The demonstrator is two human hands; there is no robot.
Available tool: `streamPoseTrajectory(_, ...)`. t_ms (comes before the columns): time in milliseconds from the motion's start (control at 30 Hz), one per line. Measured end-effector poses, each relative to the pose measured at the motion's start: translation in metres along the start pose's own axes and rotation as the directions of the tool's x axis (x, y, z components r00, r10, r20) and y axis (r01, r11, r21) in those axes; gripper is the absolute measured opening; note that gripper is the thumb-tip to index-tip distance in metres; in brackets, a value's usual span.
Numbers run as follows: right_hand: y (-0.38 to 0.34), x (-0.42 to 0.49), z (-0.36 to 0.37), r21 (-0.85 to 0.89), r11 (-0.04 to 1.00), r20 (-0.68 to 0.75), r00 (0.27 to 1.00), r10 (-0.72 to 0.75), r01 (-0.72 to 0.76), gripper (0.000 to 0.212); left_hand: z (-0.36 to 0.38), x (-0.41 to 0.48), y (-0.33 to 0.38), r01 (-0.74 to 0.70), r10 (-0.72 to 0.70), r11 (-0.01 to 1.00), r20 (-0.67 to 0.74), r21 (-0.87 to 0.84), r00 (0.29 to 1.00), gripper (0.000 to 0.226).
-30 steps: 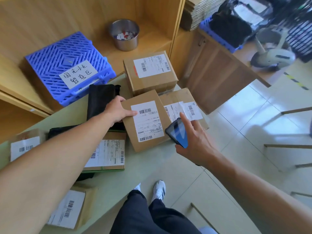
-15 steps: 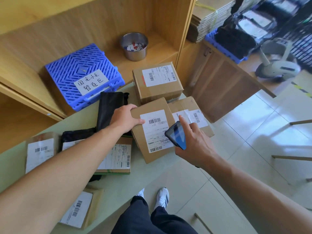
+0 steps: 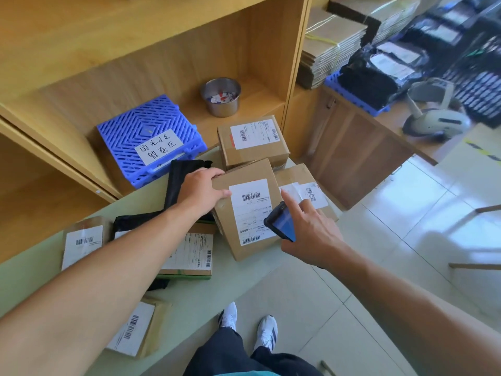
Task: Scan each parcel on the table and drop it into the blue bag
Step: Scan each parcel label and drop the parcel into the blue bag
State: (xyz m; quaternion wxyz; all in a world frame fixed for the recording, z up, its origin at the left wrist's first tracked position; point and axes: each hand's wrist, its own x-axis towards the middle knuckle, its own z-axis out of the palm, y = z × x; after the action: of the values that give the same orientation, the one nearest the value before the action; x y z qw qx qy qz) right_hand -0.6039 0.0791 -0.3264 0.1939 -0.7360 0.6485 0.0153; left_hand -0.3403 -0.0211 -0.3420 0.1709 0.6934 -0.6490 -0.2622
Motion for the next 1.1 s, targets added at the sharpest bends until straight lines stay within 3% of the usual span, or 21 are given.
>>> streamPoseTrajectory(367,-0.038,-0.001,-0.028,0.034,0.995,-0.171,0.981,-0.090,0.097,0.117,-0.055,-0.040,-0.013,0.027,-0.029,1.000,-0.130,-0.014,0.991,0.060)
streamPoseTrajectory(600,-0.120,0.010,-0.030,-0.016,0.969,-0.252,0.937,-0.243,0.247,0.115,-0.111,-0.089,-0.079,0.104,-0.153,0.971,-0.222,-0.217,0.963,0.060)
streamPoseTrajectory(833,-0.266,0.003,0.008,-0.095,0.914,-0.199,0.892,-0.406,0.395,0.120,-0.198,-0.170,-0.201,0.186,-0.287,0.934,-0.330,-0.305,0.899,0.054)
streamPoseTrajectory(967,-0.378,-0.015,0.044,-0.080,0.870,-0.155,0.856,-0.494,0.487,0.120,-0.251,-0.236,-0.290,0.252,-0.416,0.876,-0.380,-0.411,0.826,0.051)
streamPoseTrajectory(1100,-0.497,-0.038,0.085,-0.066,0.793,-0.103,0.786,-0.610,0.606,0.121,-0.305,-0.311,-0.378,0.349,-0.496,0.858,-0.432,-0.376,0.753,0.051)
